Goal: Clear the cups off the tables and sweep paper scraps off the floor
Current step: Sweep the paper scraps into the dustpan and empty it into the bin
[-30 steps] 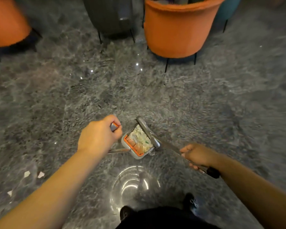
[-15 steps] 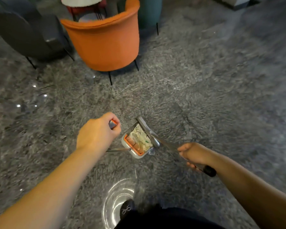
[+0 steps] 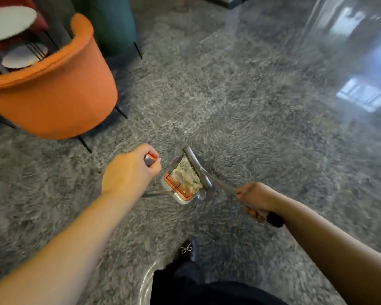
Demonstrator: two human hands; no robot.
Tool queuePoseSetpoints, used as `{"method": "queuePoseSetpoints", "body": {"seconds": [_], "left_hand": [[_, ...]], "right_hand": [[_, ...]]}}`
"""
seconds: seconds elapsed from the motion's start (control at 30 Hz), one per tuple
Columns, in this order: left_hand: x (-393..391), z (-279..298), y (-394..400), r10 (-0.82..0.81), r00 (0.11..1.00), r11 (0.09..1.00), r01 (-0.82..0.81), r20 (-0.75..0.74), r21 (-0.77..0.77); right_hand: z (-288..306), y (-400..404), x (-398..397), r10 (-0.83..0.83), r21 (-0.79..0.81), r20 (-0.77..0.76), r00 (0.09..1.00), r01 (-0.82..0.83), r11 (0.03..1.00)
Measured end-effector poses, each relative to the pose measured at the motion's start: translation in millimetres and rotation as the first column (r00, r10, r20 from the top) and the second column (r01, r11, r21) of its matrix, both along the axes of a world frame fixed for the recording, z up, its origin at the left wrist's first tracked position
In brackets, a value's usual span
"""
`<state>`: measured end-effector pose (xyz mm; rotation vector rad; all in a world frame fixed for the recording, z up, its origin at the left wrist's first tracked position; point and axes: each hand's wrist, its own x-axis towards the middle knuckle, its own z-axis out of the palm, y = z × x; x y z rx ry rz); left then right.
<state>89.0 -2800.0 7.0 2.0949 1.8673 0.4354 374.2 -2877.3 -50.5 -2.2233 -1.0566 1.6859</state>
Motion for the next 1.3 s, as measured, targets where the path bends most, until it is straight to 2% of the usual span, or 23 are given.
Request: {"method": "queuePoseSetpoints", "body": {"seconds": [0.17, 0.37, 0.53, 0.7, 0.83, 0.97, 1.3], "left_hand": [[32.5, 9.4, 94.5, -0.086, 0.996, 0.996, 0.086, -0.005, -0.040], [74.8, 14.7, 197.2, -0.131, 0.991, 0.991, 0.130, -0.017, -0.044], [119.1, 9.7, 285.7, -0.131, 0.991, 0.991, 0.131, 0.018, -0.022], [171.2, 8.8, 382.1, -0.103, 0.995, 0.995, 0.103, -0.009, -0.016], [203.1, 17.2, 459.2, -0.057, 0.998, 0.998, 0.057, -0.007, -0.004], [218.7, 23.4, 536.0, -0.005, 1.000, 1.000, 0.005, -0.001, 0.000], [233.1, 22.3, 758.3, -0.029, 0.999, 0.999, 0.030, 0.026, -0.036]], "right_hand": [[0.1, 69.4, 27.1, -0.101, -0.031, 0.010, 0.995, 0.101, 0.994], [2.3, 152.0, 59.2, -0.146, -0.004, 0.018, 0.989, 0.146, 0.989], [-2.8, 242.6, 100.1, -0.110, 0.002, 0.017, 0.994, 0.110, 0.994], [-1.8, 347.6, 155.9, -0.113, -0.008, 0.007, 0.994, 0.113, 0.994], [11.7, 435.8, 190.5, 0.024, -0.039, 0.007, 1.000, -0.024, 0.999], [20.6, 518.5, 215.4, -0.073, -0.028, 0.016, 0.997, 0.073, 0.997], [14.4, 730.2, 223.0, -0.049, 0.017, 0.032, 0.998, 0.049, 0.999]]}}
